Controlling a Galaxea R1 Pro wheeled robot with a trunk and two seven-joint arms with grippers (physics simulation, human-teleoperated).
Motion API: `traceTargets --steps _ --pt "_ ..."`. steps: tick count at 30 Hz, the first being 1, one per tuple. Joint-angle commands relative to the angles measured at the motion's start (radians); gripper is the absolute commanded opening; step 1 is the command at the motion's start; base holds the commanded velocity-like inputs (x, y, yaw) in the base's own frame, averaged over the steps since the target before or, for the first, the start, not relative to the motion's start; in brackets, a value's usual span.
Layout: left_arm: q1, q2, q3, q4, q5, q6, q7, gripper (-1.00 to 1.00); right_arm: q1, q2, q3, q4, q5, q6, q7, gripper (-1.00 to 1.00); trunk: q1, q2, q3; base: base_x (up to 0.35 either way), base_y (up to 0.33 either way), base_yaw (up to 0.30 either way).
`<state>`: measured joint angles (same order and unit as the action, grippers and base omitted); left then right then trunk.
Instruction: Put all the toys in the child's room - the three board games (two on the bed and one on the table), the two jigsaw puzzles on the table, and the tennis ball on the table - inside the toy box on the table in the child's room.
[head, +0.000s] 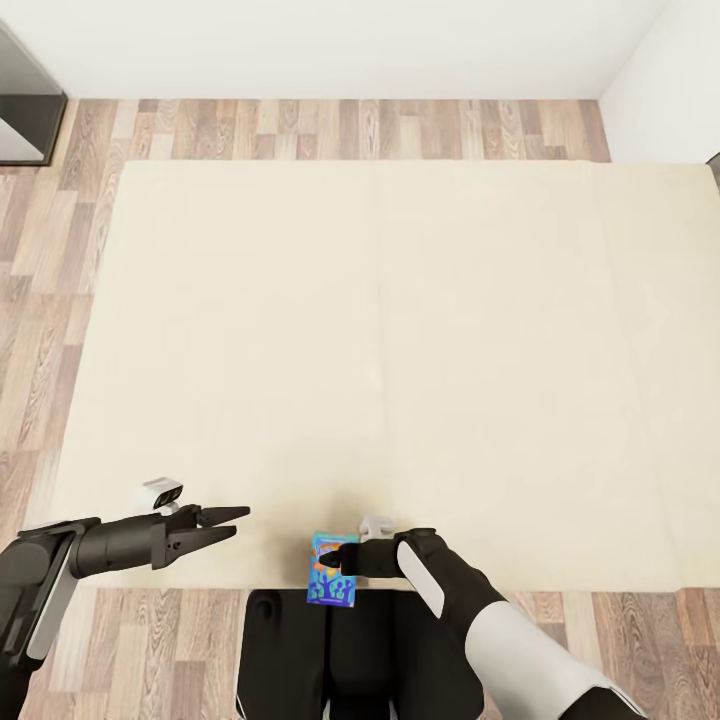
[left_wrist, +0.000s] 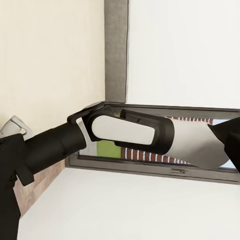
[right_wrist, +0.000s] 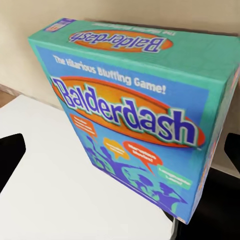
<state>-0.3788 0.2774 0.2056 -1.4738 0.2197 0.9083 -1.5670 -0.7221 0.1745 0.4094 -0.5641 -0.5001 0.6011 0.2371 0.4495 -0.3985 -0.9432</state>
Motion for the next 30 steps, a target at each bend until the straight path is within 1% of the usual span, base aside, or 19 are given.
traceTargets --steps 1,9,18,30 --pt "0.0 0.0 0.0 0.0 0.0 0.011 -0.004 1.0 0.0 0.0 0.0 0.0 0.002 0.003 0.002 1.0 0.001 -0.002 -0.003 0.0 0.0 0.0" --pt "0.0 0.0 0.0 0.0 0.0 0.011 -0.004 1.0 0.0 0.0 0.0 0.0 0.002 0.004 0.002 1.0 0.001 -0.002 -0.015 0.0 0.0 0.0" --pt "0.0 0.001 0.0 0.0 0.0 0.011 -0.004 1.0 0.0 0.0 0.004 0.0 0.002 0.002 0.002 1.0 0.001 -0.002 -0.018 0.0 0.011 0.0" --pt "0.0 0.001 0.0 0.0 0.0 0.011 -0.004 1.0 0.0 0.0 0.005 0.0 0.002 0.0 0.003 1.0 0.001 -0.002 -0.019 0.0 0.134 0.0"
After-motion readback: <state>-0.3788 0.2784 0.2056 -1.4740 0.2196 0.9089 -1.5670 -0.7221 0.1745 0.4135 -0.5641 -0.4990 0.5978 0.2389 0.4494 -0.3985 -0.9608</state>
